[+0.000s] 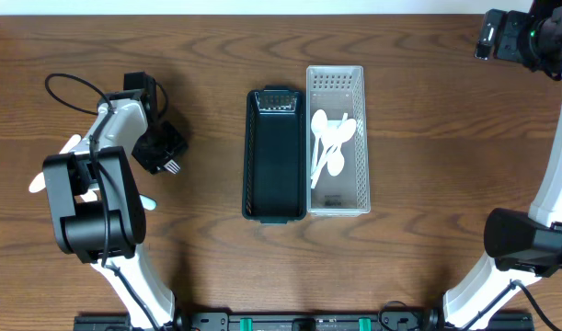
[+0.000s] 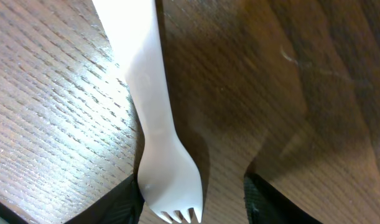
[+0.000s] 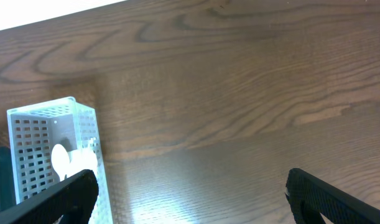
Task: Pack container
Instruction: 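Lower the left gripper onto the white fork and grasp it, then carry the fork right and release it into the green basket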
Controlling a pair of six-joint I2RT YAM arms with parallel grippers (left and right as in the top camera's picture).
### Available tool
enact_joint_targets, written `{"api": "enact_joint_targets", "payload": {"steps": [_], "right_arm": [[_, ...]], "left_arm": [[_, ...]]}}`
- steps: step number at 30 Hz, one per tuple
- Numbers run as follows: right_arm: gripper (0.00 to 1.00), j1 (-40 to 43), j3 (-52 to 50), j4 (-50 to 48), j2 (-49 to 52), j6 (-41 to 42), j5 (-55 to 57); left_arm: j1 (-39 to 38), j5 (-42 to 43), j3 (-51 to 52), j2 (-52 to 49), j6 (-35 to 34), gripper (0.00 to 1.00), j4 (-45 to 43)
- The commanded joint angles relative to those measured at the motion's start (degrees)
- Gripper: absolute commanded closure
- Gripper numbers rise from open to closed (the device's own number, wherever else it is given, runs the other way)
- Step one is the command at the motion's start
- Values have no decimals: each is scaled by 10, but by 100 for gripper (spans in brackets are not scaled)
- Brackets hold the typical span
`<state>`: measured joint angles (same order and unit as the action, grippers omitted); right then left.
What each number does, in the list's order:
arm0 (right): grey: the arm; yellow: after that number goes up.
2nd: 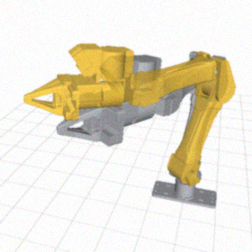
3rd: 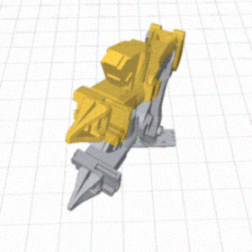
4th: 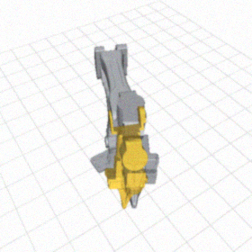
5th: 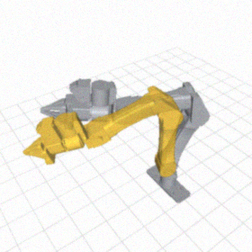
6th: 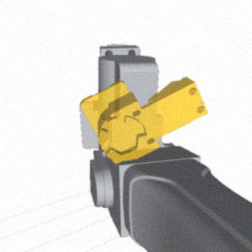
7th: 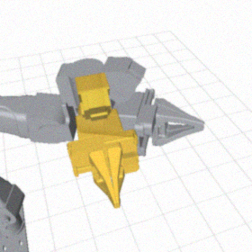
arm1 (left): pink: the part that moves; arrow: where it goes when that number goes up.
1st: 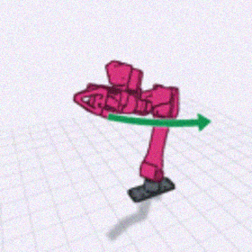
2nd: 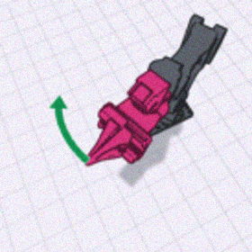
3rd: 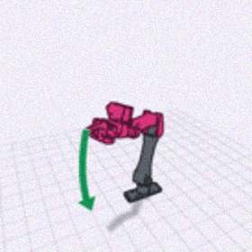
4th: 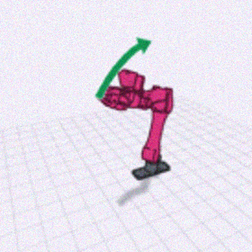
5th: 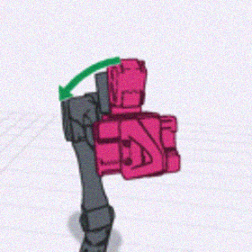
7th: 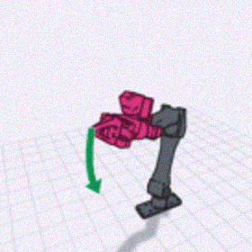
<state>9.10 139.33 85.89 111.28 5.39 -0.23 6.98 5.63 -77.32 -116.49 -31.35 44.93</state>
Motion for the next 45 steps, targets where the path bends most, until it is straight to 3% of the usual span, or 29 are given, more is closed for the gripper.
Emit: {"api": "enact_joint_targets", "payload": {"steps": [1, 5, 13, 19, 24, 25, 31, 37, 45], "right_arm": [[1, 3, -1, 1, 4, -8, 2], [1, 3, -2, 0, 4, -8, 2], [1, 3, -4, 1, 4, -8, 2], [1, 3, -4, 0, 4, -8, 2], [1, 3, -4, 0, 4, -8, 2], [1, 3, -4, 1, 4, -8, 2], [1, 4, -4, 0, 4, -8, 2], [1, 3, -4, -1, 4, -8, 2], [1, 3, -4, 0, 4, -8, 2]], "left_arm": [[1, 9, 12, -5, 2, 48, -3], [1, 9, 12, -5, -3, 49, -4], [1, 9, 12, -5, -3, 69, -5], [1, 9, 12, -5, -3, 72, -5], [1, 9, 12, -5, -3, 81, -5], [1, 9, 12, -5, -3, 87, -5], [-5, 4, -23, 12, 20, 94, 52], [-62, -53, -59, 96, 63, 94, 110], [-208, -65, -67, 241, 69, 94, 118]]}}
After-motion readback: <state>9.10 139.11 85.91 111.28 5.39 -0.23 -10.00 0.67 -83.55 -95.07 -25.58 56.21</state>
